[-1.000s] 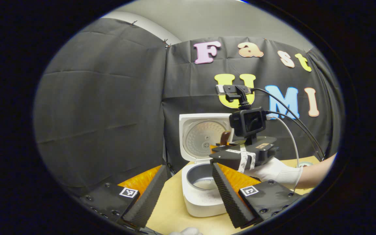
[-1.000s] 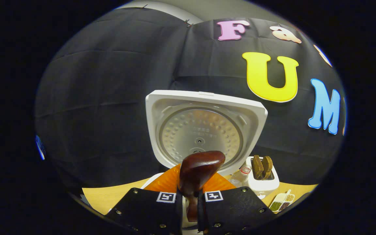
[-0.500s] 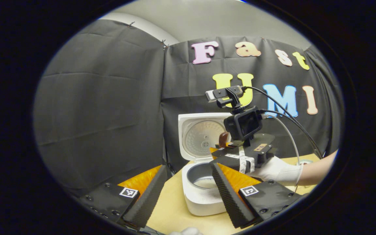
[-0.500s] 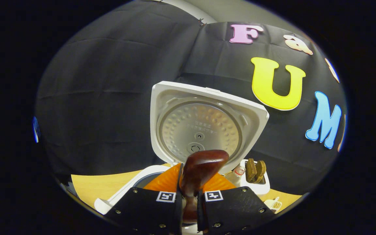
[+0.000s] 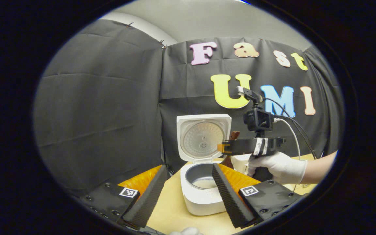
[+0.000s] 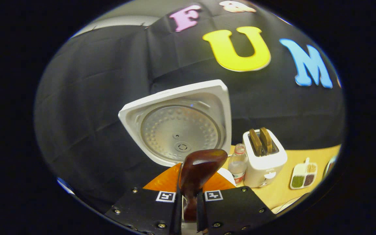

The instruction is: Close the left gripper, press the button to open the rice cooker; take a wooden spoon from the chopstick holder with the right hand, scoop a spoonful of rice and pour it into the rice cooker, then put the wooden spoon back into the chopstick holder.

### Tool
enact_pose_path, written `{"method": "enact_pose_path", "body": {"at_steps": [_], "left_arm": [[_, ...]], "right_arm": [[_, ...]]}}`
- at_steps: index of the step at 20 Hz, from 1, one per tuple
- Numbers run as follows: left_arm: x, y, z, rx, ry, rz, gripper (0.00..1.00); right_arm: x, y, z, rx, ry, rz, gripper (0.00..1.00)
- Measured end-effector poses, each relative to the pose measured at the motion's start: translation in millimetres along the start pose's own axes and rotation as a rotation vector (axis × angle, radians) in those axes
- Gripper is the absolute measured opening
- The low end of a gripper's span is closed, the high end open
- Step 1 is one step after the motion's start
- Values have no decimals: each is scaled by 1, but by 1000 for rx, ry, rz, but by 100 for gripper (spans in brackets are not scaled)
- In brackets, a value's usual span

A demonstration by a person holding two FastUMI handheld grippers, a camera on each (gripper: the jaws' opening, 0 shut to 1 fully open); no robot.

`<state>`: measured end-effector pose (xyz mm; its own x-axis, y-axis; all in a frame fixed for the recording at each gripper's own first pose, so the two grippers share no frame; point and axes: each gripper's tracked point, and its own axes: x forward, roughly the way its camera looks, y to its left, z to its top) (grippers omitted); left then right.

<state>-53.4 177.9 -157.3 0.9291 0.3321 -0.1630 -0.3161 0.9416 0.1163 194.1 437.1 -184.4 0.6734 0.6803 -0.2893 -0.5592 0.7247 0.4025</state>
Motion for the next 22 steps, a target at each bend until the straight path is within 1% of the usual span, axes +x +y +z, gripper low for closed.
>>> {"method": "enact_pose_path", "body": {"at_steps": [2, 4, 5, 10, 13, 16, 19, 20, 22], "left_arm": [[-3, -5, 4, 8, -9, -21, 99], [-7, -11, 10, 19, -16, -38, 99], [-7, -14, 12, 26, -20, -45, 99], [-16, -40, 29, 56, -45, -97, 99], [-19, -66, 36, 56, -58, -143, 100], [-27, -92, 40, 54, -65, -189, 100], [-35, -123, 44, 57, -75, -228, 99], [-37, -134, 46, 60, -76, -240, 95], [-44, -152, 50, 62, -89, -257, 99]], "right_arm": [[-6, -14, 8, 162, -9, -3, 18], [-15, -31, 16, 260, -26, -14, 18], [-20, -41, 19, 293, -35, -32, 18], [-56, -94, 34, 374, -97, -93, 18], [-85, -129, 41, 391, -128, -141, 18], [-126, -175, 44, 384, -170, -206, 18], [-169, -227, 50, 411, -209, -276, 18], [-184, -245, 51, 418, -223, -302, 18], [-216, -280, 51, 431, -242, -352, 18]]}}
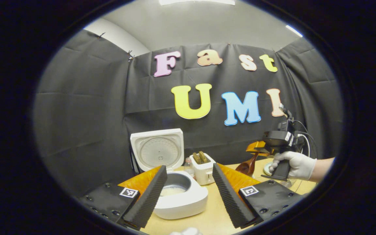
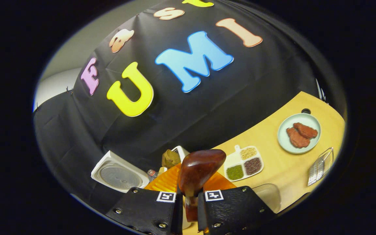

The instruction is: Close the left gripper, press the button to open the rice cooker; take a wooden spoon from the chopstick holder with the right hand, scoop a spoonful of rice and pour it into the rice cooker, then put the wooden spoon back into the chopstick holder.

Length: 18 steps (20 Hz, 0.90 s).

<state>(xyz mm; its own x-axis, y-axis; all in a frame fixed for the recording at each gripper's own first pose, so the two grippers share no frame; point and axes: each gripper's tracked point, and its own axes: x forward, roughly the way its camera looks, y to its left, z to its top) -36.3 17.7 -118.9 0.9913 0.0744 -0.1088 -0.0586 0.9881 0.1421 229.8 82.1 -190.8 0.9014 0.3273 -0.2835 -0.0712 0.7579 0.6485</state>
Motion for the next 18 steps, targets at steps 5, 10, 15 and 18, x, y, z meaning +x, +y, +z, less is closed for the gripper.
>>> {"method": "enact_pose_path", "body": {"at_steps": [5, 10, 15, 18], "left_arm": [[-1, -58, 8, -4, -4, -46, 98], [-3, -113, 14, 19, 7, -70, 99], [-2, -158, 22, 43, 16, -81, 95], [-2, -176, 27, 70, 10, -88, 99]], "right_arm": [[-46, -95, 39, 32, -53, -109, 18], [-82, -193, 75, 74, -96, -194, 18], [-98, -251, 92, 101, -99, -243, 18], [-91, -262, 84, 87, -86, -245, 18]]}}
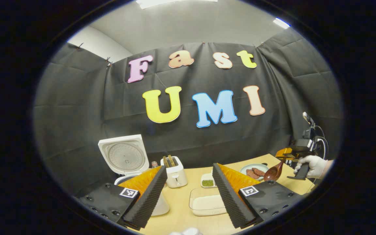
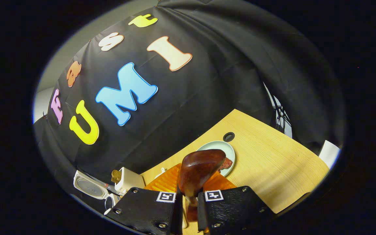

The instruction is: Close the left gripper, press the button to open the rice cooker; take a wooden spoon from the chopstick holder with the right hand, scoop a spoonful of rice and pour it into the rice cooker, then put the wooden spoon back into the chopstick holder.

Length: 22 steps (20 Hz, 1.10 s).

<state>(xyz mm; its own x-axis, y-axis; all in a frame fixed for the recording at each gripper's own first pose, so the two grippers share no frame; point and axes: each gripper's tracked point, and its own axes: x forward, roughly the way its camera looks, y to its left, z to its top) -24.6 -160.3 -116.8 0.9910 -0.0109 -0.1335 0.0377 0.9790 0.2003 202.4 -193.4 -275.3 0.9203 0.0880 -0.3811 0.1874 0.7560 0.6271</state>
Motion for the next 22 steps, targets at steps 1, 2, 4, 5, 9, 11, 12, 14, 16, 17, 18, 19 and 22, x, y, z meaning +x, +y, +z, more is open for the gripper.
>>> {"method": "enact_pose_path", "body": {"at_steps": [1, 2, 4, 5, 9, 11, 12, 14, 16, 17, 18, 19, 22], "left_arm": [[1, -3, 2, 5, -1, -4, 99], [3, -7, 3, 9, 0, -5, 99], [4, -11, 3, 5, 6, -7, 99], [4, -11, 1, 7, 11, -2, 99], [10, -18, -3, 21, 30, -1, 97], [10, -20, -6, 35, 39, -2, 96], [11, -22, -7, 37, 41, -4, 98], [11, -21, -8, 40, 49, -2, 99], [13, -20, -14, 34, 65, -1, 99], [13, -20, -15, 29, 71, -1, 97], [13, -19, -17, 26, 73, -2, 99], [13, -18, -16, 25, 73, -3, 97], [13, -17, -8, 35, 62, -3, 97]], "right_arm": [[5, -1, -7, -13, 9, -4, 18], [9, -3, -11, -20, 17, -6, 18], [19, -12, -16, -23, 28, -23, 18], [24, -19, -20, -30, 37, -34, 18], [38, -37, -43, -37, 62, -61, 18], [46, -45, -60, -60, 83, -76, 18], [49, -49, -67, -81, 92, -86, 18], [51, -51, -71, -110, 88, -84, 18], [50, -56, -71, -131, 78, -101, 18], [50, -59, -71, -134, 78, -108, 18], [50, -60, -69, -127, 82, -108, 18], [48, -60, -70, -121, 89, -101, 18], [41, -68, -59, -172, 68, -127, 29]]}}
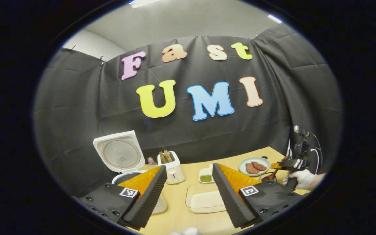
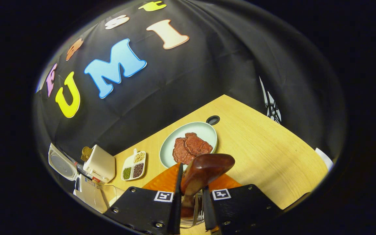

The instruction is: Close the left gripper, press the button to open the rice cooker; take a wooden spoon from the chopstick holder with the right hand, scoop a spoonful of rice and pour it into the rice cooker, then put the wooden spoon back into the chopstick holder.

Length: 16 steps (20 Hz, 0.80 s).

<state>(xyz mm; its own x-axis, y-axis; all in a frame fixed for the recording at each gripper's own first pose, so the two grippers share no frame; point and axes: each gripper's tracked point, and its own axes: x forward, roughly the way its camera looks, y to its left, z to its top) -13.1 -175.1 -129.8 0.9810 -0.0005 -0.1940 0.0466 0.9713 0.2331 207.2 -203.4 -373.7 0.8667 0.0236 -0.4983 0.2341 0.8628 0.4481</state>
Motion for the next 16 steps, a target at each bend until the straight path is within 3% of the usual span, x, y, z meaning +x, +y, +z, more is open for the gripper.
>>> {"method": "enact_pose_path", "body": {"at_steps": [1, 4, 10, 16], "left_arm": [[-1, 1, 0, -1, -4, -1, 99], [0, 7, 9, -4, -17, -2, 97], [4, 24, 32, -16, -62, -12, 97], [30, 100, 67, -71, -107, 64, 99]], "right_arm": [[-5, -4, 8, -34, -22, -18, 29], [-34, -5, 36, -140, -83, -53, 96], [-127, 39, 110, -351, -275, -24, 96], [-220, 114, 133, -429, -401, 67, 97]]}}
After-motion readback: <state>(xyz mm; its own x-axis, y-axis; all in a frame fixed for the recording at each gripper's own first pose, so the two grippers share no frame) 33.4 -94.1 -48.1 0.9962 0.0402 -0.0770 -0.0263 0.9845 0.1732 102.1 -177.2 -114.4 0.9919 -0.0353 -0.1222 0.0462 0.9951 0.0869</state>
